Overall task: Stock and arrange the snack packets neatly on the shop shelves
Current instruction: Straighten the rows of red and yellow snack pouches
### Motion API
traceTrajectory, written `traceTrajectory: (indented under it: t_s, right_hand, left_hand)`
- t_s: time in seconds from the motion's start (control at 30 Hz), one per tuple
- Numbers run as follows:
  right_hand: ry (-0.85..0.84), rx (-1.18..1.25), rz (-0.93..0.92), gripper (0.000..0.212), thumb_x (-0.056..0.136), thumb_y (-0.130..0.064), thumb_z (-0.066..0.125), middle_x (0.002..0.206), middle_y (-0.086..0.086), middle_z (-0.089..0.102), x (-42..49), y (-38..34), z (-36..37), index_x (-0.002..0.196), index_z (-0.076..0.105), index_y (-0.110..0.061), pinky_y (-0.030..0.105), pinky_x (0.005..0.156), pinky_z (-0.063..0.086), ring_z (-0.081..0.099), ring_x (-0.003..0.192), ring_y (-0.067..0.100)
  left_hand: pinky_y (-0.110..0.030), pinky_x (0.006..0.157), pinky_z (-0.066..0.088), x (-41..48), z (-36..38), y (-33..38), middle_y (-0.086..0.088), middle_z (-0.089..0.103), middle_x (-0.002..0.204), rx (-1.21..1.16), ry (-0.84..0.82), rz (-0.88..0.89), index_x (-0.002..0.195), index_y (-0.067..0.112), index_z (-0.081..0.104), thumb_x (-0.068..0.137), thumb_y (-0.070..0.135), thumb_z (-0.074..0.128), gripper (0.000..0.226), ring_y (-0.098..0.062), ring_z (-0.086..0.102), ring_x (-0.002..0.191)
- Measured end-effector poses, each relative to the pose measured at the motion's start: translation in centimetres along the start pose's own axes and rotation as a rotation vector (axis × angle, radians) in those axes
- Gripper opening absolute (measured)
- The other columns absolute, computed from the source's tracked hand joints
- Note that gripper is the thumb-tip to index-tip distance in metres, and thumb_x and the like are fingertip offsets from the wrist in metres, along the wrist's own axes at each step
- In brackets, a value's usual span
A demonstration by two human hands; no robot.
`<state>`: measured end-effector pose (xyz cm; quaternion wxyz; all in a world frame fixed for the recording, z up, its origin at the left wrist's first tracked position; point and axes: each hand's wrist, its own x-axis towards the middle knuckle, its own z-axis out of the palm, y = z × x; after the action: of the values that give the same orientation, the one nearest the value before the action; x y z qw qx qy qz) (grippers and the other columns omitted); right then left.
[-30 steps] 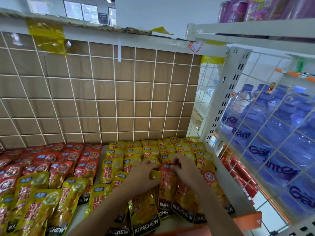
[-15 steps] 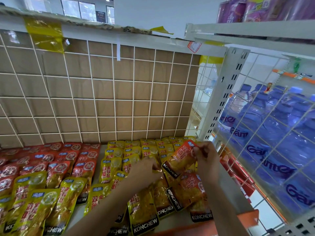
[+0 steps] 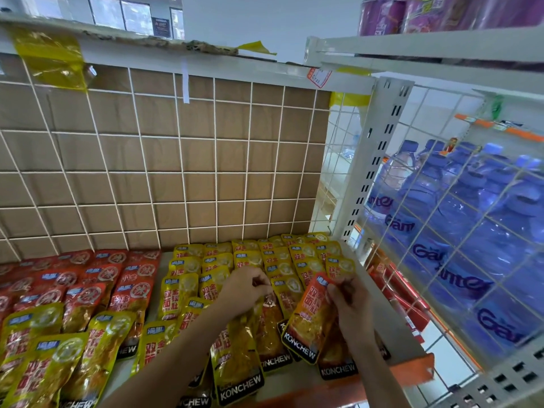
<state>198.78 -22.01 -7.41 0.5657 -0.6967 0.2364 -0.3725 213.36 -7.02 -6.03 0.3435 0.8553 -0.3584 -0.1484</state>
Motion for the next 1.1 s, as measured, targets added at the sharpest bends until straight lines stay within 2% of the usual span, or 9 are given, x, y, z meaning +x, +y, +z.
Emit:
traceTrajectory:
  t_s: [0.17,0.33,0.4,0.63,0.73,0.83,0.97,1.03,1.1]
  right_hand:
    - [0.007,-0.066,0.020,0.019,0.085,0.004,0.059,0.061,-0.005,0.060,-0.1,0.6,-0.2,0.078,0.052,-0.012,0.033,0.065,0.046,0.054,0.059,0.006]
    - [-0.005,-0.095,0.011,0.014,0.086,0.004,0.058,0.061,-0.002,0.056,-0.3,0.3,0.0,0.080,0.051,-0.007,0.022,0.061,0.046,0.054,0.058,0.004]
    - [-0.008,-0.103,0.016,0.012,0.086,0.003,0.058,0.063,-0.002,0.056,-0.4,0.2,0.0,0.081,0.051,-0.006,0.021,0.060,0.045,0.054,0.058,0.002]
    - [-0.015,-0.158,0.056,0.011,0.088,-0.005,0.058,0.068,0.002,0.060,-0.5,0.1,-0.1,0.083,0.052,-0.012,0.037,0.067,0.051,0.058,0.061,0.006]
    - [-0.022,-0.159,0.070,0.011,0.088,-0.006,0.058,0.072,0.007,0.063,-0.6,0.0,0.0,0.083,0.053,-0.014,0.041,0.069,0.052,0.060,0.065,0.011]
    - [-0.023,-0.164,0.083,0.010,0.088,-0.007,0.059,0.074,0.008,0.064,-0.7,0.0,0.0,0.084,0.053,-0.014,0.043,0.070,0.053,0.062,0.068,0.016]
    - [-0.007,-0.148,0.084,0.011,0.088,-0.006,0.059,0.068,0.004,0.061,-0.8,-0.2,0.1,0.082,0.054,-0.014,0.039,0.066,0.052,0.060,0.064,0.014]
    - [0.010,-0.125,0.056,0.014,0.087,-0.003,0.059,0.064,0.000,0.059,-0.9,-0.5,0.1,0.079,0.054,-0.013,0.029,0.062,0.048,0.057,0.060,0.007]
    - [0.035,-0.087,0.017,0.016,0.086,-0.001,0.060,0.062,0.000,0.057,-0.9,-0.8,-0.2,0.077,0.054,-0.013,0.029,0.059,0.044,0.054,0.058,0.009]
  left_hand:
    - [-0.015,0.062,0.039,0.9,-0.4,0.1,0.011,0.059,0.070,-0.122,0.061,0.078,0.068,0.027,0.055,0.087,0.012,0.064,0.025,-0.003,0.055,0.068]
    - [-0.009,0.053,0.035,2.1,-0.3,0.8,0.004,0.053,0.070,-0.119,0.075,0.075,0.076,0.020,0.049,0.093,0.011,0.054,0.020,-0.006,0.047,0.061]
    - [-0.009,0.054,0.034,2.7,-0.4,0.9,0.005,0.052,0.071,-0.163,0.145,0.067,0.074,0.021,0.049,0.093,0.006,0.053,0.024,-0.007,0.048,0.064]
    - [-0.003,0.061,0.036,4.3,-2.4,1.0,0.000,0.062,0.081,-0.263,0.405,0.053,0.089,0.004,0.067,0.088,0.002,0.060,0.008,-0.007,0.054,0.073]
    - [-0.010,0.065,0.041,4.3,-3.7,1.2,0.003,0.063,0.081,-0.388,0.484,0.041,0.090,0.008,0.067,0.090,0.004,0.058,0.010,-0.003,0.055,0.074]
    - [-0.006,0.061,0.041,4.1,-5.1,1.4,0.008,0.062,0.079,-0.487,0.558,0.077,0.087,0.010,0.065,0.091,0.004,0.056,0.011,-0.004,0.054,0.072]
    - [-0.006,0.060,0.040,3.3,-6.9,1.7,0.008,0.060,0.074,-0.565,0.686,0.132,0.084,0.013,0.062,0.091,0.004,0.056,0.013,0.004,0.053,0.065]
    - [-0.010,0.063,0.042,2.6,-7.7,1.6,0.008,0.060,0.076,-0.568,0.678,0.157,0.080,0.019,0.060,0.091,0.004,0.055,0.019,0.005,0.054,0.066]
    - [-0.013,0.064,0.043,1.7,-8.4,1.4,0.006,0.060,0.076,-0.552,0.634,0.173,0.078,0.025,0.059,0.091,0.004,0.055,0.025,0.002,0.055,0.067]
